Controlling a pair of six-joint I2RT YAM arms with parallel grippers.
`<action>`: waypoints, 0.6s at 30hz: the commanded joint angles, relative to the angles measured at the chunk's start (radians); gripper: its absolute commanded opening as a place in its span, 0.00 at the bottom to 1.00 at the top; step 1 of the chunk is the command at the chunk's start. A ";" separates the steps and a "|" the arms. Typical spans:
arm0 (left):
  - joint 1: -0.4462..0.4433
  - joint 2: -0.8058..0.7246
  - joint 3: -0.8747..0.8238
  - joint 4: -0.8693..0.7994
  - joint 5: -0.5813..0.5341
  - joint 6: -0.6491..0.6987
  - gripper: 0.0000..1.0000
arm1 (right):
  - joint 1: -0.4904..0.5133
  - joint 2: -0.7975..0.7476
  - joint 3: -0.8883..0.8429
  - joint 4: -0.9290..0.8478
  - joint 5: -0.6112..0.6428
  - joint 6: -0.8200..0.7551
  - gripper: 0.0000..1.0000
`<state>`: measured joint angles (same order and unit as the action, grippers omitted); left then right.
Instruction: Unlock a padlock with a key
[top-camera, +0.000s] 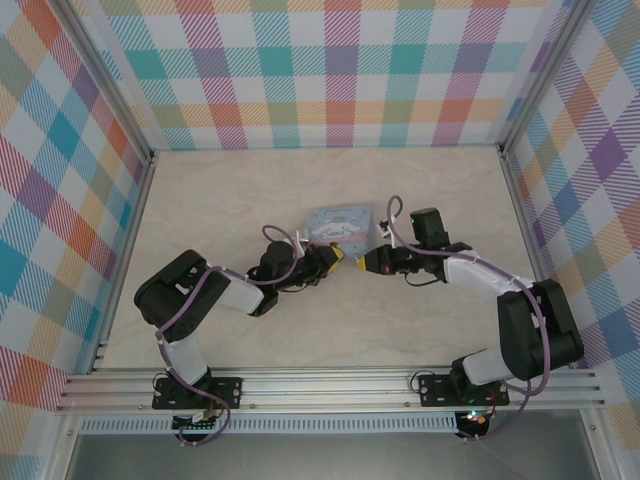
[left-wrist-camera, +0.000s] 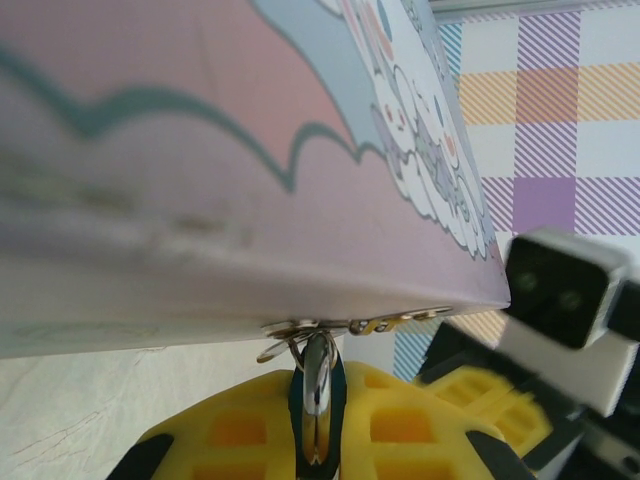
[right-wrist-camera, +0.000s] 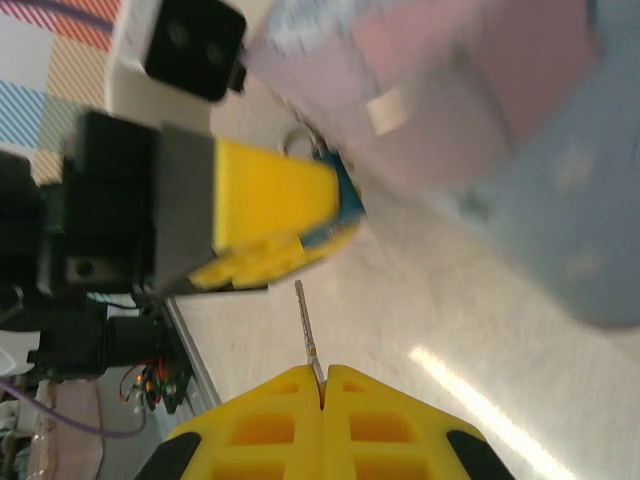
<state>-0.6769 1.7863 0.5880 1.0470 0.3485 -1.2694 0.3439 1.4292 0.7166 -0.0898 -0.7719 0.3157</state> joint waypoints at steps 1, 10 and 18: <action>0.010 -0.023 0.030 0.067 0.022 -0.014 0.00 | 0.029 0.008 -0.037 0.043 -0.041 0.028 0.02; 0.010 -0.033 0.027 0.055 0.061 0.048 0.00 | 0.053 0.072 0.007 0.050 0.001 0.026 0.02; 0.010 -0.025 0.031 0.059 0.100 0.093 0.00 | 0.053 0.088 0.033 0.051 0.025 0.016 0.02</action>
<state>-0.6716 1.7863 0.5884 1.0489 0.3912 -1.2110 0.3943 1.5047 0.7151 -0.0593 -0.7471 0.3439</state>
